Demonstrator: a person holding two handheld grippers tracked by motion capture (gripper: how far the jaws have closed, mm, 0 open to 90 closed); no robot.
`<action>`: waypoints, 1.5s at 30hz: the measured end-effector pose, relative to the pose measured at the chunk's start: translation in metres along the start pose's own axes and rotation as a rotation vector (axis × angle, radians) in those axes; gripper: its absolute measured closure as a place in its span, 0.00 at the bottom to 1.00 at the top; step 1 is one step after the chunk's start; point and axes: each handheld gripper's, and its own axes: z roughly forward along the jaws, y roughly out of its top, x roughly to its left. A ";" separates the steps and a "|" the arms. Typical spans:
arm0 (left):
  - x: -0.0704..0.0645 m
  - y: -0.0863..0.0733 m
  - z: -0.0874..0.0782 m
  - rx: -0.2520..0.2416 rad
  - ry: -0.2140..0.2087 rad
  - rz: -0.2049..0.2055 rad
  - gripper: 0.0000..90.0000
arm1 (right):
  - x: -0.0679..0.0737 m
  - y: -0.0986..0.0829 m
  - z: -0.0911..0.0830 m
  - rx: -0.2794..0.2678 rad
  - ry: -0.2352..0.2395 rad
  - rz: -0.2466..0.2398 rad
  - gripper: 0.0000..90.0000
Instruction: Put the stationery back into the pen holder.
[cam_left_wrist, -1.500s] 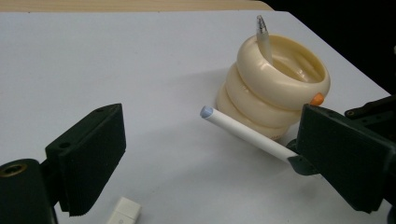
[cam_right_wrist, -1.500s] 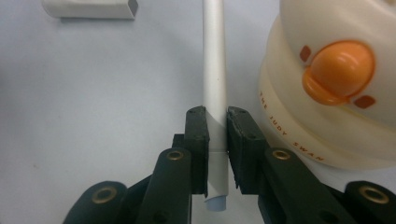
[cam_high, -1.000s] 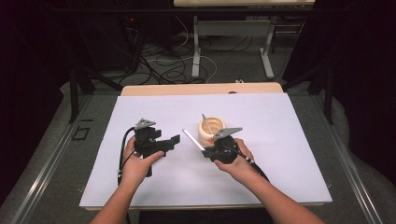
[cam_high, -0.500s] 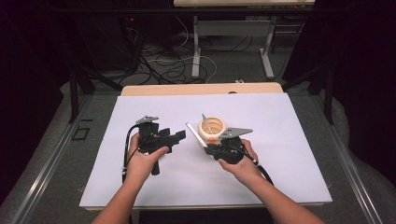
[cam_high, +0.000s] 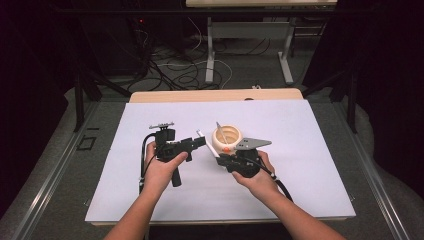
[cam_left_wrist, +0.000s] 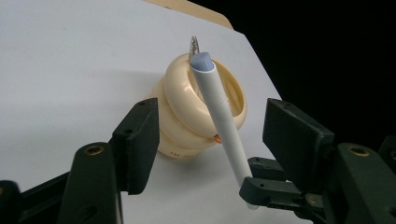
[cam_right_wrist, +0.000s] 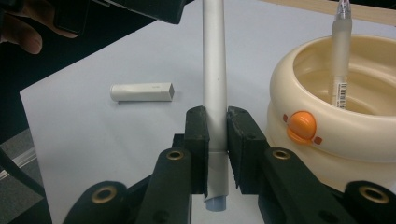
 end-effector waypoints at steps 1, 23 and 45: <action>0.000 0.000 0.001 0.001 -0.002 -0.005 0.43 | 0.000 0.000 0.000 -0.009 0.001 0.000 0.88; -0.008 -0.002 0.020 0.029 -0.050 -0.068 0.57 | 0.003 0.003 -0.004 -0.041 0.019 0.020 0.88; -0.016 -0.002 0.033 0.049 -0.067 -0.097 0.82 | 0.004 0.006 -0.007 -0.049 0.030 0.011 0.88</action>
